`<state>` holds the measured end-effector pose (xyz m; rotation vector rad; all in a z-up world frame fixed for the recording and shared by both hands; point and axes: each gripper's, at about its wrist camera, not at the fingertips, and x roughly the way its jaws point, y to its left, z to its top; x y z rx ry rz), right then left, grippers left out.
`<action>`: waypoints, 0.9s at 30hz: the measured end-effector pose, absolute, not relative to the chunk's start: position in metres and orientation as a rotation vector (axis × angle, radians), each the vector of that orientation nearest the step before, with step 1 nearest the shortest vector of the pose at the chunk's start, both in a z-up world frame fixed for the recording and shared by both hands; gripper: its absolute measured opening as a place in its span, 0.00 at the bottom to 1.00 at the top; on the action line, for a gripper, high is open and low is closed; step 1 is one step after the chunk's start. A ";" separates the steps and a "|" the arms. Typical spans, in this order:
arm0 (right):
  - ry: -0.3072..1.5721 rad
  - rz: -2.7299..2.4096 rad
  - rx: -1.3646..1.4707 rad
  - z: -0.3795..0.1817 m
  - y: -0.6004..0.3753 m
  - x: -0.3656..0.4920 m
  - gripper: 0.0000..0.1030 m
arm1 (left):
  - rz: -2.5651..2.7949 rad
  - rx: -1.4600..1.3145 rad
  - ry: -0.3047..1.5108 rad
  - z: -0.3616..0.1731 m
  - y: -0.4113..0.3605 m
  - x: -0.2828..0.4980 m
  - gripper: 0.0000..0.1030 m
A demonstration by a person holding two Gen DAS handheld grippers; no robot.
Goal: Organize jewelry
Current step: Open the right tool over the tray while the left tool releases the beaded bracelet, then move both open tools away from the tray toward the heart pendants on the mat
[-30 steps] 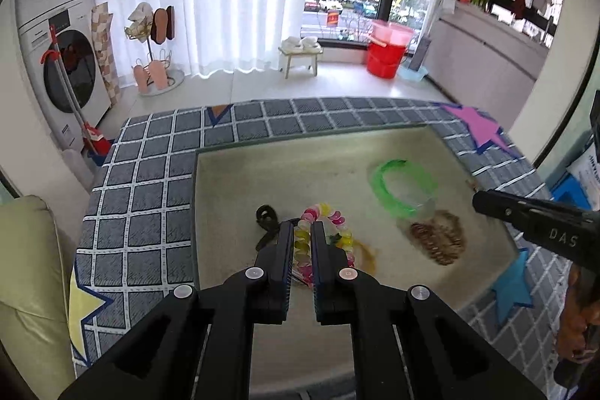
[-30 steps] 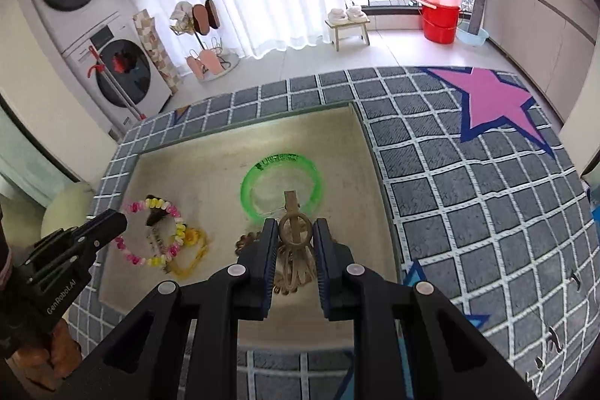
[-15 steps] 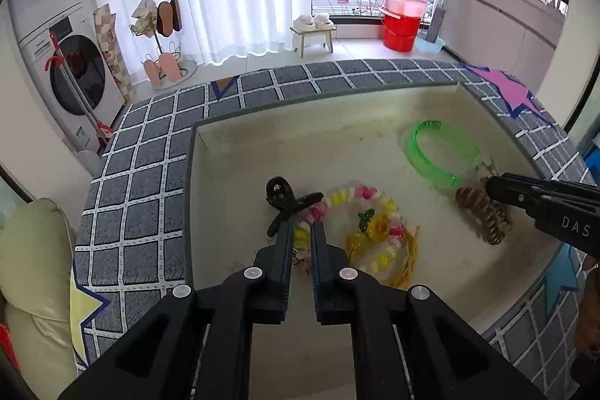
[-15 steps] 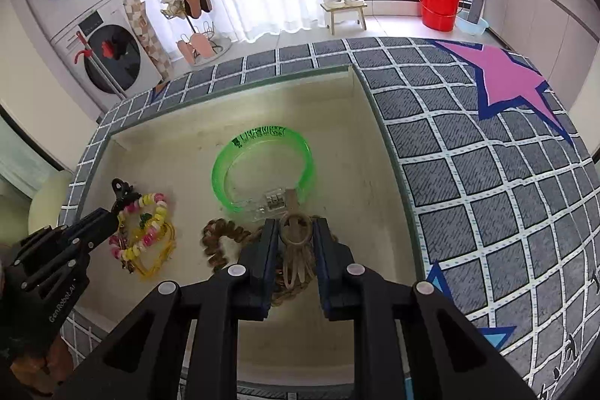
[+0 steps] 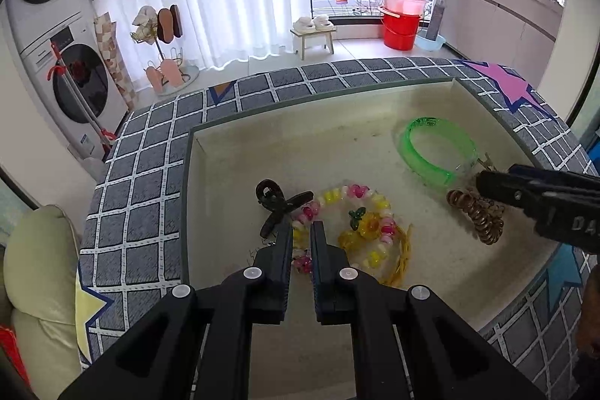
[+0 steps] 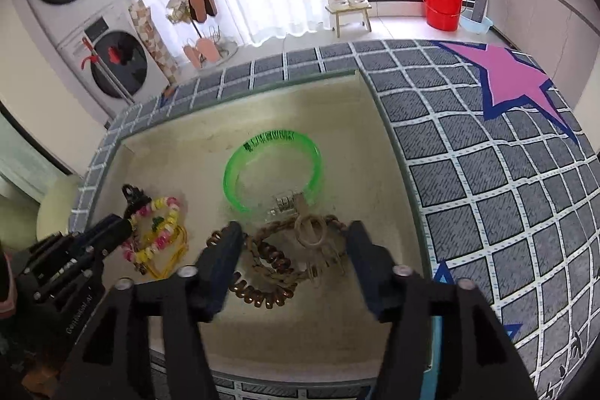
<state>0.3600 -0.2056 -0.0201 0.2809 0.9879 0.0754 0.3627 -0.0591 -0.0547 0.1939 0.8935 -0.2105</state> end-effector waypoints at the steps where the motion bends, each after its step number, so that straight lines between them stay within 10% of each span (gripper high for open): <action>1: 0.981 0.077 0.296 -0.018 -0.208 0.359 0.66 | -0.210 0.195 0.892 -0.054 -0.059 0.362 0.23; 24: 0.922 0.070 0.423 0.006 -0.224 0.331 0.77 | -0.166 0.127 0.801 -0.014 -0.044 0.353 0.24; 26: 0.918 0.068 0.426 0.008 -0.225 0.329 0.77 | -0.156 0.118 0.805 -0.012 -0.042 0.351 0.64; 27: 0.912 0.065 0.434 0.009 -0.226 0.326 0.78 | -0.143 0.105 0.805 -0.010 -0.038 0.349 1.00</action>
